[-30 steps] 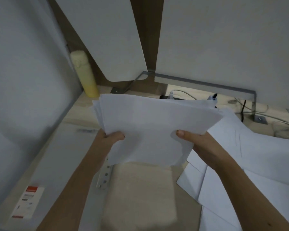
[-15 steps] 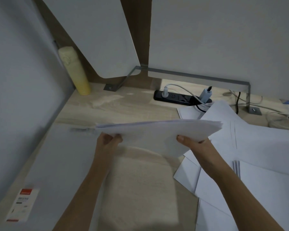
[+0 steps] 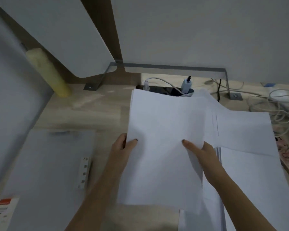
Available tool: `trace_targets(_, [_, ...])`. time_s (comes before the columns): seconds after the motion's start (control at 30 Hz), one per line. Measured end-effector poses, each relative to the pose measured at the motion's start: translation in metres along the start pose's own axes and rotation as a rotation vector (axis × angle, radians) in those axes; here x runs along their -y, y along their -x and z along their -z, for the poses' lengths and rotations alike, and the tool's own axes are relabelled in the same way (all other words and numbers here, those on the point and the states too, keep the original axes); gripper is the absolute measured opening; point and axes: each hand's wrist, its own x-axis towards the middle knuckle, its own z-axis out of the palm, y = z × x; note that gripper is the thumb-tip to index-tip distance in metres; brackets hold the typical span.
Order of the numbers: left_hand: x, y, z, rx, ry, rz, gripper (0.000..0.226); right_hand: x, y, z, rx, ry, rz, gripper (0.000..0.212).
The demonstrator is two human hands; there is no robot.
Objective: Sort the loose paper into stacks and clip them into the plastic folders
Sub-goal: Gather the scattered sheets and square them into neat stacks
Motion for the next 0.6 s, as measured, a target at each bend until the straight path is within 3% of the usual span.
trace_targets(0.1, [0.016,0.008,-0.043,0.110,-0.030,0.062,0.012,-0.020,0.004,0.042,-0.088,0.051,-0.046,0.026])
trace_targets(0.17, [0.026,0.015,-0.073,0.191,-0.054,0.152,0.037,-0.036,0.009,0.073,-0.138,0.071,-0.091,0.028])
trace_targets(0.27, [0.042,0.030,-0.120,0.329,-0.100,0.219,0.046,-0.060,0.016,0.120,-0.217,0.090,-0.154,0.026])
trace_targets(0.43, [0.065,0.052,-0.187,0.481,-0.175,0.275,0.025,-0.091,0.026,0.183,-0.298,0.146,-0.216,0.023])
trace_targets(0.6, [0.077,0.073,-0.239,0.433,-0.219,0.222,0.013,-0.119,0.024,0.229,-0.393,0.278,-0.213,0.021])
